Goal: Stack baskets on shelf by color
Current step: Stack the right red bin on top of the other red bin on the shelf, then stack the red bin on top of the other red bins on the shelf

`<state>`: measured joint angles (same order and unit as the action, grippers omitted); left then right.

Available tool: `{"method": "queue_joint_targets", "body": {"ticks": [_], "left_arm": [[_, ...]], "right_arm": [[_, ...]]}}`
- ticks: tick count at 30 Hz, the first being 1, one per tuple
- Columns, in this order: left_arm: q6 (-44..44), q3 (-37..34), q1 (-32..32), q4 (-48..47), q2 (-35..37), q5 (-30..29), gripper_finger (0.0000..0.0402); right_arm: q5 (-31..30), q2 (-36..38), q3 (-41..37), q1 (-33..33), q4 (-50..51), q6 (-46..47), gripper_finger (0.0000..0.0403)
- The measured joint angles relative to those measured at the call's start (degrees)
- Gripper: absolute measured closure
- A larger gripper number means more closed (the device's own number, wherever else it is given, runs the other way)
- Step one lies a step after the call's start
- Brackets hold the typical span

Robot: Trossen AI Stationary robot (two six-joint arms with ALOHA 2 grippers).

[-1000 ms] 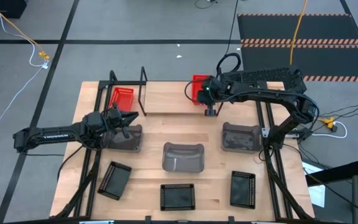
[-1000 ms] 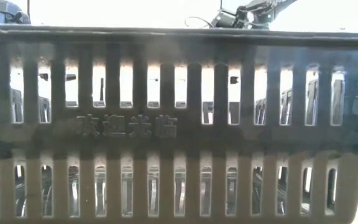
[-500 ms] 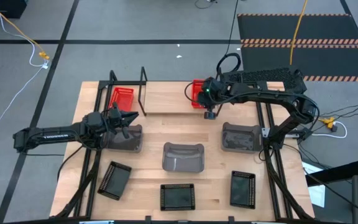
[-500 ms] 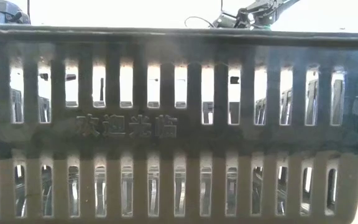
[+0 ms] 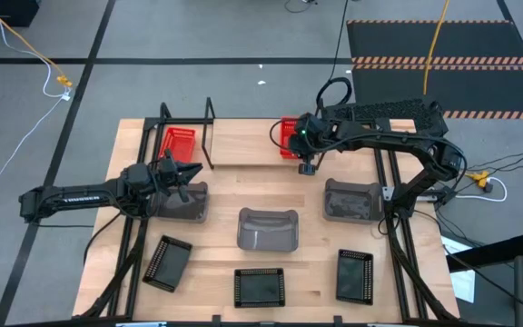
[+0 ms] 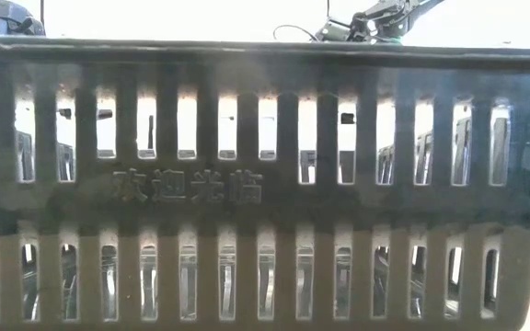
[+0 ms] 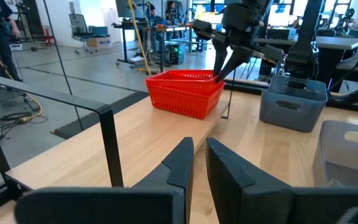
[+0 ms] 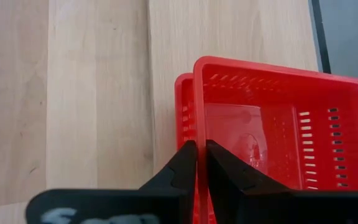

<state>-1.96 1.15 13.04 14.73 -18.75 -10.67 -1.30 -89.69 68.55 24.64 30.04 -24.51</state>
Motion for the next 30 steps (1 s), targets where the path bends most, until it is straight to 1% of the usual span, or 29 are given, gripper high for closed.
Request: {"method": "queue_joint_targets", "body": {"ticks": [2,4,8,11,14,18,22,25,27,30], "left_arm": [[-0.02,0.00,-0.01,0.01,-0.01,0.01,0.0355],[0.00,0.00,0.00,0.01,0.01,-0.01,0.0355],[0.00,0.00,0.01,0.01,0.00,0.00,0.0355],[0.13,0.00,0.00,0.01,-0.01,-0.01,0.0355],[0.13,0.00,0.01,0.01,0.01,-0.01,0.0355],[0.19,0.00,0.00,-0.01,0.01,-0.01,0.0355],[2.17,0.00,0.01,-0.01,0.01,-0.01,0.0355],[3.99,0.00,0.01,0.43,0.01,0.01,0.0355],[4.94,0.00,0.06,0.30,0.00,0.00,0.0355],[5.01,0.00,0.04,-1.11,0.01,0.02,0.0355]], "right_arm": [[0.02,0.00,0.00,0.00,0.02,0.00,0.0366],[0.12,0.00,0.00,0.00,0.22,0.02,0.0349],[1.43,0.00,0.00,0.00,0.04,0.98,0.0288],[1.25,0.00,0.00,0.00,-0.47,1.93,0.0238],[-0.44,0.30,0.00,-0.24,-2.32,4.34,0.0207],[-1.65,1.89,0.00,-1.87,-6.94,6.01,0.0196],[-4.63,3.71,0.00,-4.63,-18.47,6.41,0.0195],[-4.38,4.00,0.04,-5.91,-26.11,6.89,0.0195],[-3.67,3.84,0.07,-6.70,-28.57,7.12,0.0195],[-1.51,2.60,0.07,-8.23,-32.49,10.18,0.0195]]}}
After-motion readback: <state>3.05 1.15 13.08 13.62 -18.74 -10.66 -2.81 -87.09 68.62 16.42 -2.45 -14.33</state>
